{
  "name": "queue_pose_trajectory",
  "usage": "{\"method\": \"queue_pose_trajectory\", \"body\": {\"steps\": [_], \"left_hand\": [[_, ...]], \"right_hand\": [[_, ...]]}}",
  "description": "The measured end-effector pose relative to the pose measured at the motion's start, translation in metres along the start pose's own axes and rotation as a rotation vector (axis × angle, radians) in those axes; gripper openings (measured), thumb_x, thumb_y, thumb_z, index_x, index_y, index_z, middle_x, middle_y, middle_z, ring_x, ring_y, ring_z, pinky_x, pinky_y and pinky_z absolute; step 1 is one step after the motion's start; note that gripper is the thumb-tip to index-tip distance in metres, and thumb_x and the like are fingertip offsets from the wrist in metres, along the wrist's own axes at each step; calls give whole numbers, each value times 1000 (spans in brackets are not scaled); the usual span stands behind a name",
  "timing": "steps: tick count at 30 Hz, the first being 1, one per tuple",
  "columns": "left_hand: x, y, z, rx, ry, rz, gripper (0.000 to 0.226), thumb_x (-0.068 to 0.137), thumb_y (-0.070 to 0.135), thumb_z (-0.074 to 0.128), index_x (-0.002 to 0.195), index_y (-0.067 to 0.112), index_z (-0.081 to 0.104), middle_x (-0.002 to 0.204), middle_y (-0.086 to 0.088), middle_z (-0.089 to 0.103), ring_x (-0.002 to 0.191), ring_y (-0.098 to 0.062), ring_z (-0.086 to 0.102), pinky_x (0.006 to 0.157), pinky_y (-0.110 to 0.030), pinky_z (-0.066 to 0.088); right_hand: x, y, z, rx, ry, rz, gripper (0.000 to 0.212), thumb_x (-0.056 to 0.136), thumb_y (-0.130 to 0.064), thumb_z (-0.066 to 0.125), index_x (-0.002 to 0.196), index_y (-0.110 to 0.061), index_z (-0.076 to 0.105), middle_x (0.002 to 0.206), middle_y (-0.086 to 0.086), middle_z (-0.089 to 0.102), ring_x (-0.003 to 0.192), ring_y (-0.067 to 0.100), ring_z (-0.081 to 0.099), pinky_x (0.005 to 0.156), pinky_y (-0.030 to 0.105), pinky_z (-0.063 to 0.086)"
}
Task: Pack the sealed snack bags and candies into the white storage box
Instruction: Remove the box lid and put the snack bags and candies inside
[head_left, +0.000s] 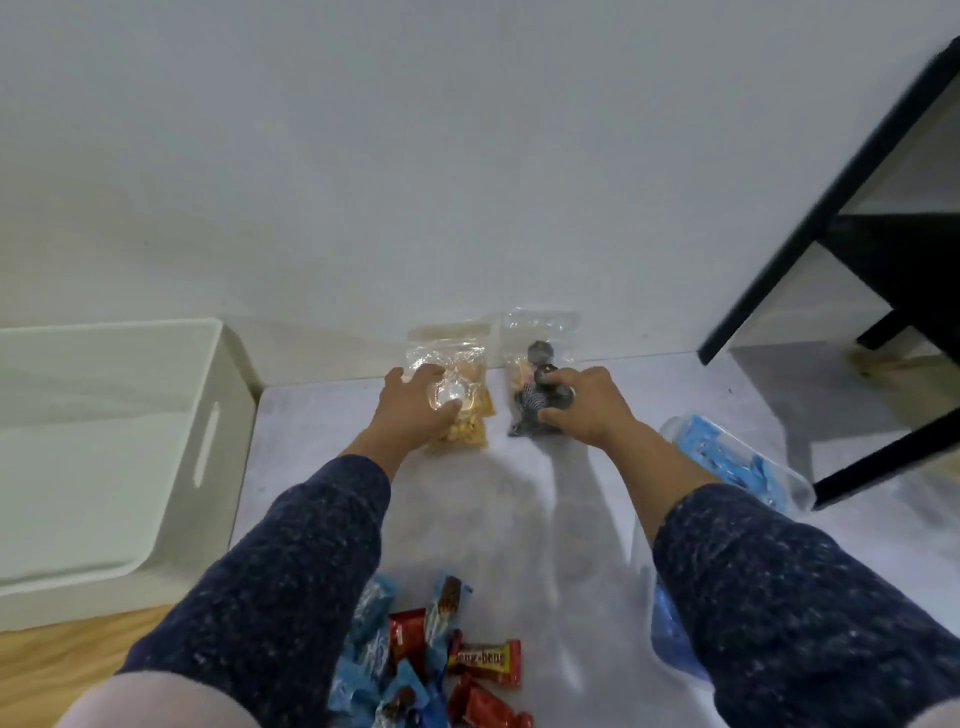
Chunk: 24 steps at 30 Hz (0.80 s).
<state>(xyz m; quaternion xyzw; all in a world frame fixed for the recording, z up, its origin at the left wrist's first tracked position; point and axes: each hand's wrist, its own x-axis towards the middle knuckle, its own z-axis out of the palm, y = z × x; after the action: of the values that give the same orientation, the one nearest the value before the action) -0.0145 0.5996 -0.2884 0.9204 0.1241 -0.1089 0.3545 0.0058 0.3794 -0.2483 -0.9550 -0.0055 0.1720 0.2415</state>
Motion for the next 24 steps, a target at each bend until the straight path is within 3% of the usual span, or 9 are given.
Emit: {"method": "queue_pose_trajectory", "body": {"steps": [4,9,11,16,20,22,24], "left_hand": [[36,-8,22,-61,31,10,60,76,33,68,131,24,47,132,-17,45,123,-30,45,94,-26,37],[53,-8,35,-125,70,0,49,77,19,65,123,25,47,113,-14,46,80,-16,49,71,-21,40],[53,-7,37,-120,75,-7,47,78,19,66,122,26,48,109,-11,46,80,-18,49,69,-21,38],[46,-3,32,-108,117,-28,34,83,12,58,115,23,55,100,-6,57,91,-23,55,75,-26,41],[23,0,26,-207,149,-88,36,85,1,48,114,22,58,94,-3,56,76,-17,53,55,-20,41],[8,2,21,-303,178,-111,35,85,-1,52,111,22,60,96,-4,55,70,-11,53,45,-14,43],[-11,5,15,-359,218,-105,31,85,-2,56,103,22,62,98,-3,57,74,-14,57,40,-6,41]], "right_hand": [[38,17,10,143,25,98,57,77,-23,75,131,-26,54,148,16,22,132,30,41,109,28,33],[72,26,25,224,80,63,53,65,-20,83,115,-24,65,126,14,52,103,29,61,93,27,48],[73,25,28,252,98,68,49,65,-18,82,110,-25,65,116,13,53,90,27,61,80,27,50],[68,22,27,367,23,60,38,78,-7,73,111,-22,62,79,-3,49,64,7,46,51,16,34],[53,13,17,386,5,-21,48,78,-3,71,120,-25,61,92,0,57,66,7,47,57,14,37],[40,7,11,371,6,-72,52,78,-2,70,124,-25,61,112,2,61,87,15,56,73,17,40],[27,2,5,380,11,-109,51,78,-1,68,123,-26,62,129,4,57,104,20,56,79,17,41]]}}
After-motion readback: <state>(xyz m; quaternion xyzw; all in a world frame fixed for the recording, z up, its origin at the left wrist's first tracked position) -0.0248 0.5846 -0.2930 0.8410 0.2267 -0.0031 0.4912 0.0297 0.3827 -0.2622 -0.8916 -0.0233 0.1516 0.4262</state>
